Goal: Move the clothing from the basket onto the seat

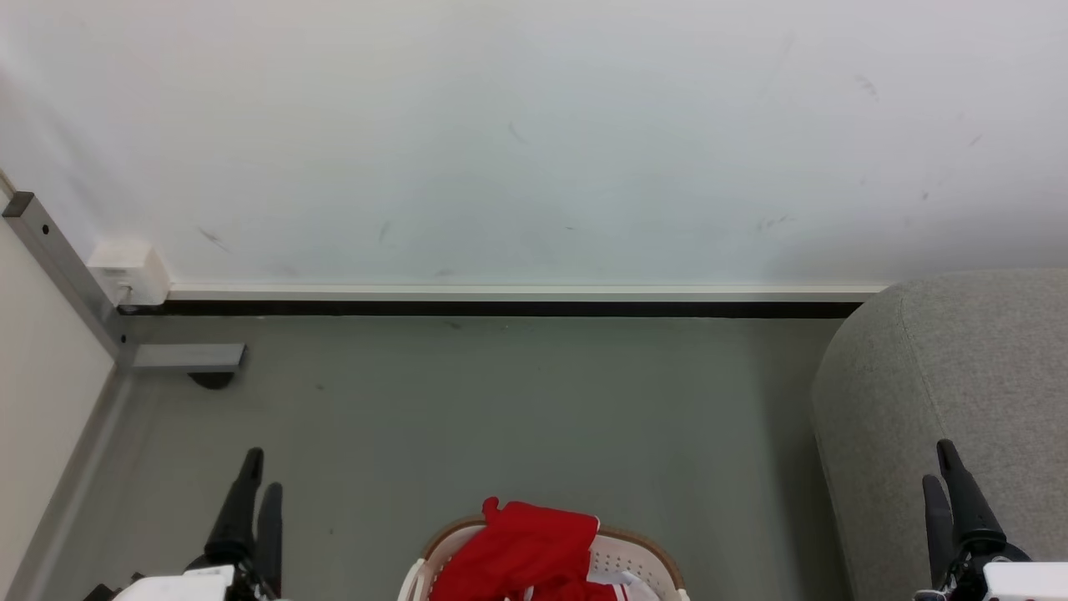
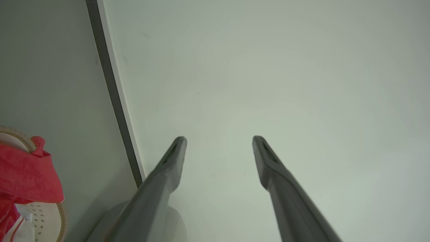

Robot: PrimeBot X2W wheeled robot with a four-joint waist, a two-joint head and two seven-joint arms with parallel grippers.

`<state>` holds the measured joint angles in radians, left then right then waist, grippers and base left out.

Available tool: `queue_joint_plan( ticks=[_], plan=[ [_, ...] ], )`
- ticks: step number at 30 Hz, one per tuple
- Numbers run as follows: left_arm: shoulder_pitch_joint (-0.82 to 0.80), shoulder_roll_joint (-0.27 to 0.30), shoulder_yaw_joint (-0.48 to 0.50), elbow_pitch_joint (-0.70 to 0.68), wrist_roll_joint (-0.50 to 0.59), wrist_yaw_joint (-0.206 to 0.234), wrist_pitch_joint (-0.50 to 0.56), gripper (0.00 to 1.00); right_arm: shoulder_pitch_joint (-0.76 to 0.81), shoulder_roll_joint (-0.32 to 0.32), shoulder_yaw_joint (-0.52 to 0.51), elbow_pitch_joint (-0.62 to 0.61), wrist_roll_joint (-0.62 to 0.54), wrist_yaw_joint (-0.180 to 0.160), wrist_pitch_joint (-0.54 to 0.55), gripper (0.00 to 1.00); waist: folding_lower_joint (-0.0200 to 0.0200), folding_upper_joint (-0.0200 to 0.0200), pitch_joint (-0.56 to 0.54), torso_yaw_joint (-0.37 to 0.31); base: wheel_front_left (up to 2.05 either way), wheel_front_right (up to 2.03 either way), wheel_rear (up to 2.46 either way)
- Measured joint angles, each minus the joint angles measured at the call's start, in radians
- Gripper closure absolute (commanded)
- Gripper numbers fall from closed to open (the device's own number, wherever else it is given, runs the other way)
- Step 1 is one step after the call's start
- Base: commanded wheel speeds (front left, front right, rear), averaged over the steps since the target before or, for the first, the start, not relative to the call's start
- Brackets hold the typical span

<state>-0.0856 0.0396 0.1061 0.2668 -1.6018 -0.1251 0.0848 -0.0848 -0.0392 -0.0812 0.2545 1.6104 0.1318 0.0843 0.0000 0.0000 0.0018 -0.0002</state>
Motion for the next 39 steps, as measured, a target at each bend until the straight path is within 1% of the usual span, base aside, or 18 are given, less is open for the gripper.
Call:
queue_joint_plan(
  ticks=[5, 10, 21, 27, 30, 39],
  plan=[
    [0.000, 0.000, -0.005, -0.016, 0.019, 0.000, -0.027, 0.00, -0.002, 0.000, 0.025, -0.017, -0.027, 0.000, -0.025, 0.00, 0.0000, 0.0000, 0.001, -0.001, 0.00, 0.00, 0.00],
    [-0.002, 0.000, -0.013, -0.035, 0.056, 0.000, -0.051, 0.00, -0.010, -0.002, 0.039, -0.035, -0.095, 0.000, -0.049, 0.00, 0.0000, 0.0000, 0.003, -0.002, 0.00, 0.00, 0.00],
    [-0.009, 0.000, -0.009, -0.080, 0.259, 0.000, -0.095, 0.00, -0.017, -0.003, 0.078, -0.084, -0.263, 0.000, -0.095, 0.00, 0.0000, 0.0000, 0.008, -0.006, 0.00, 0.00, 0.00],
    [-0.010, 0.001, -0.015, -0.098, 0.350, 0.001, -0.117, 0.00, -0.027, -0.016, 0.109, -0.099, -0.357, 0.000, -0.115, 0.00, 0.0000, 0.0000, 0.012, -0.009, 0.00, 0.00, 0.00],
    [-0.011, 0.001, -0.021, -0.111, 0.418, 0.002, -0.124, 0.00, -0.036, -0.024, 0.126, -0.104, -0.405, 0.000, -0.127, 0.00, 0.0000, 0.0000, 0.013, -0.010, 0.00, 0.00, 0.00],
    [-0.010, 0.001, -0.047, -0.144, 0.605, 0.039, -0.158, 0.00, -0.038, -0.030, 0.167, -0.102, -0.564, 0.000, -0.157, 0.00, 0.0000, 0.0001, 0.010, -0.013, 0.00, 0.00, 0.00]
  ],
)
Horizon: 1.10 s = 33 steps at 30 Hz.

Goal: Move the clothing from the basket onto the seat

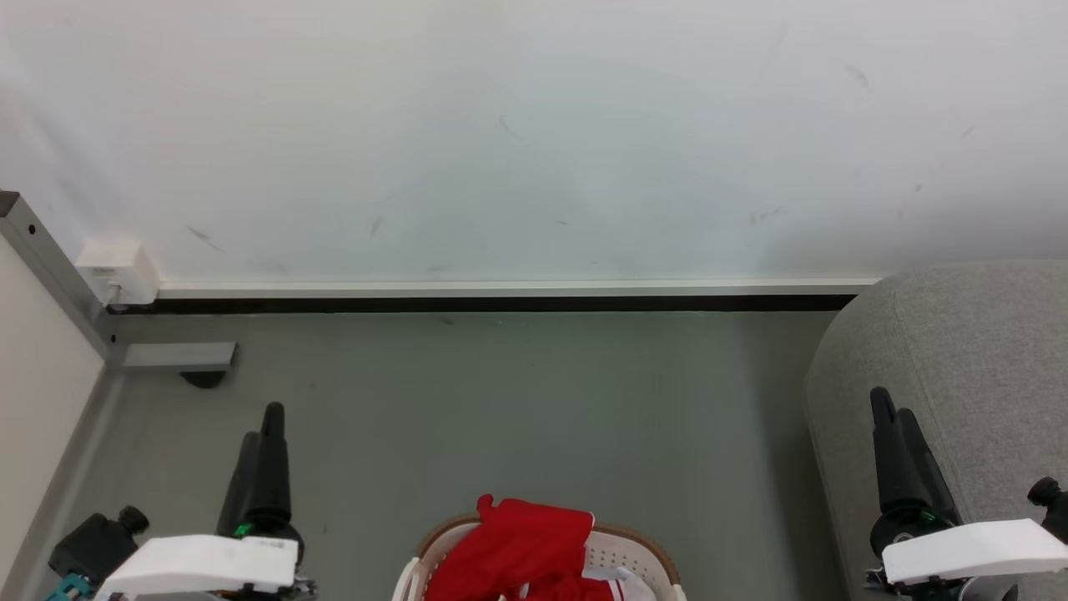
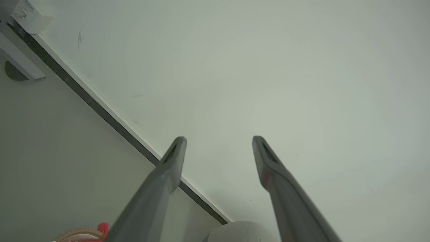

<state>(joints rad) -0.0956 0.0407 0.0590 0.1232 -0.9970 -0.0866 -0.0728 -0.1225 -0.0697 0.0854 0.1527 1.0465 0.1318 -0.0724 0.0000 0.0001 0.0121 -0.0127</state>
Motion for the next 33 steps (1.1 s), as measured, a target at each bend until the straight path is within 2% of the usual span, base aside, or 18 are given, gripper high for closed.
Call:
queue_joint_plan(
  ticks=[10, 16, 23, 33],
  plan=[
    [0.007, 0.001, -0.027, 0.000, 0.234, 0.052, -0.028, 0.00, -0.001, -0.017, 0.023, 0.013, -0.217, 0.000, -0.032, 0.00, 0.0000, -0.0001, -0.002, -0.005, 0.00, 0.00, 0.00],
    [0.012, 0.001, -0.040, 0.000, 0.361, 0.067, -0.049, 0.00, -0.001, -0.016, 0.028, 0.034, -0.336, 0.000, -0.049, 0.00, 0.0000, 0.0000, 0.001, -0.010, 0.00, 0.00, 0.00],
    [0.012, 0.003, -0.060, -0.001, 0.477, 0.088, -0.069, 0.00, -0.016, -0.014, 0.036, 0.040, -0.429, 0.000, -0.070, 0.00, 0.0000, -0.0001, 0.002, -0.017, 0.00, 0.00, 0.00],
    [0.013, 0.009, -0.077, -0.005, 0.586, 0.114, -0.089, 0.00, -0.019, -0.009, 0.050, 0.060, -0.533, 0.000, -0.093, 0.00, 0.0000, -0.0001, 0.002, -0.028, 0.00, 0.00, 0.00]
  ],
)
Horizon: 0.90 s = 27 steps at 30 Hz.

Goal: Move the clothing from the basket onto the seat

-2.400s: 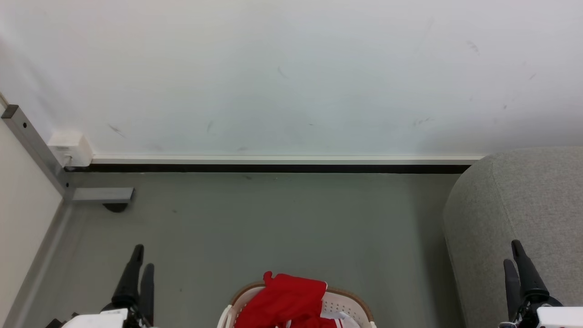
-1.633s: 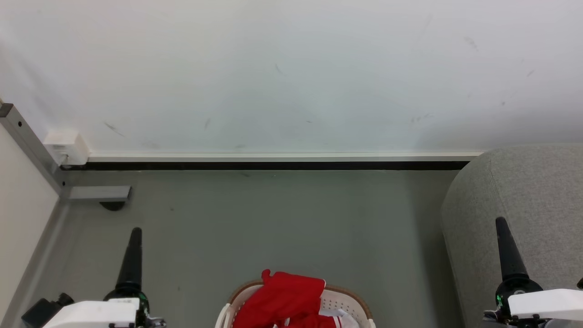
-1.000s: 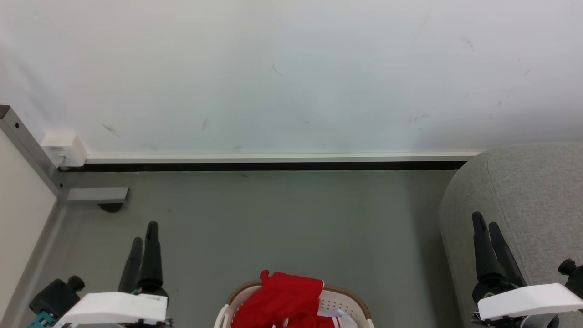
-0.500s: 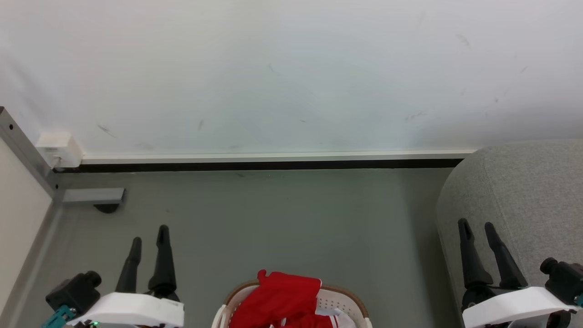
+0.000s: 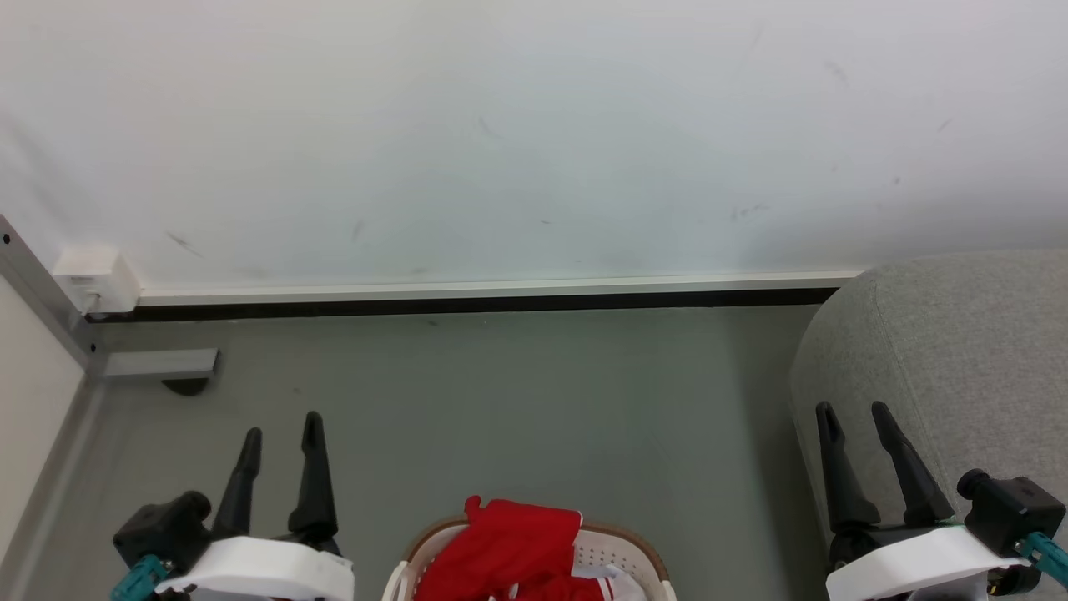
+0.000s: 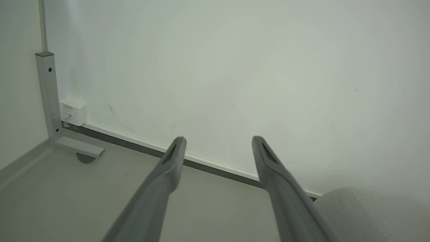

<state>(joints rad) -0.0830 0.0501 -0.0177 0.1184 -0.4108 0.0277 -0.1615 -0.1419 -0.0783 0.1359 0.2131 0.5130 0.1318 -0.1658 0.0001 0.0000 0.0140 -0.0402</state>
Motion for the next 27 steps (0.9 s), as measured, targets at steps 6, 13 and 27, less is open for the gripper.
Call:
queue_joint_plan(
  ticks=[6, 13, 27],
  plan=[
    [0.001, 0.002, -0.013, -0.004, 0.053, 0.010, -0.017, 0.00, -0.007, 0.001, 0.017, 0.008, -0.052, 0.000, -0.012, 0.00, 0.0000, 0.0000, 0.001, -0.008, 0.00, 0.00, 0.00],
    [0.001, 0.003, -0.018, -0.008, 0.109, 0.013, -0.034, 0.00, -0.019, 0.000, 0.026, 0.008, -0.105, 0.000, -0.030, 0.00, 0.0000, 0.0000, 0.003, -0.014, 0.00, 0.00, 0.00],
    [0.002, 0.003, -0.023, -0.004, 0.222, 0.022, -0.061, 0.00, -0.023, 0.001, 0.043, 0.002, -0.207, 0.000, -0.058, 0.00, 0.0000, 0.0000, 0.006, -0.020, 0.00, 0.00, 0.00]
  ],
)
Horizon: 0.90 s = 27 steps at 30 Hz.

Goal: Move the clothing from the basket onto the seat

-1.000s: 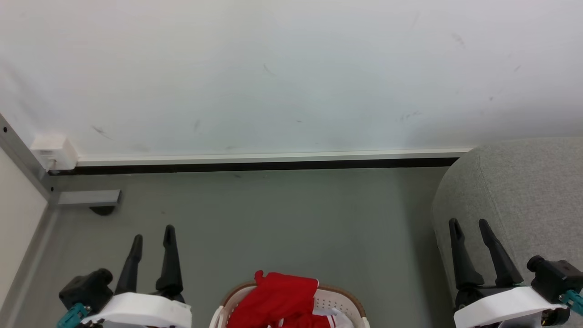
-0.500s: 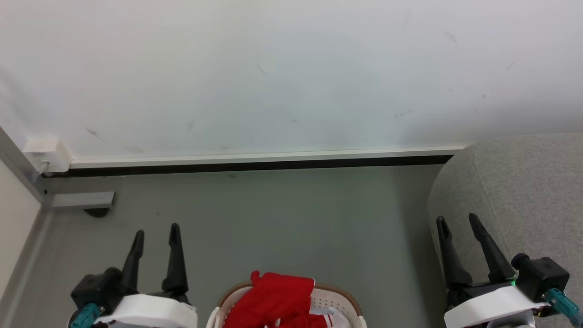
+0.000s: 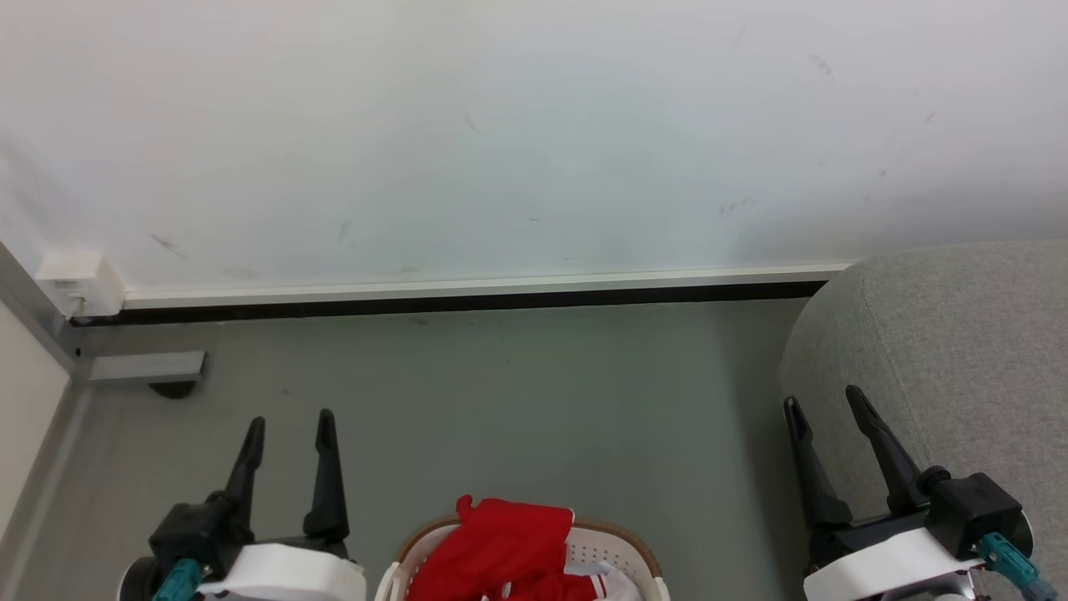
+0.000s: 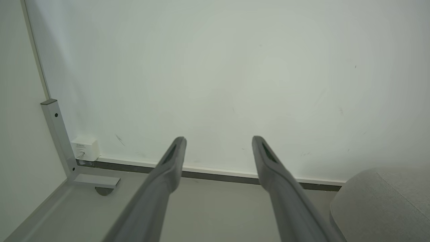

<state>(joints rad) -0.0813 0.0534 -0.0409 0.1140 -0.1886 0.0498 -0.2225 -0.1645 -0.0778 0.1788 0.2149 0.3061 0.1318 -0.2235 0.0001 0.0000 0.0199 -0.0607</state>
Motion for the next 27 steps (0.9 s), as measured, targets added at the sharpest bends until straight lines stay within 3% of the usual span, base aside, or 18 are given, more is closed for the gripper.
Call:
queue_joint_plan(
  ticks=[27],
  plan=[
    [0.001, -0.003, 0.003, -0.002, 0.135, 0.008, -0.041, 0.00, -0.018, 0.002, 0.027, 0.005, -0.132, 0.000, -0.041, 0.00, 0.0000, 0.0000, 0.000, -0.014, 0.00, 0.00, 0.00]
  ],
)
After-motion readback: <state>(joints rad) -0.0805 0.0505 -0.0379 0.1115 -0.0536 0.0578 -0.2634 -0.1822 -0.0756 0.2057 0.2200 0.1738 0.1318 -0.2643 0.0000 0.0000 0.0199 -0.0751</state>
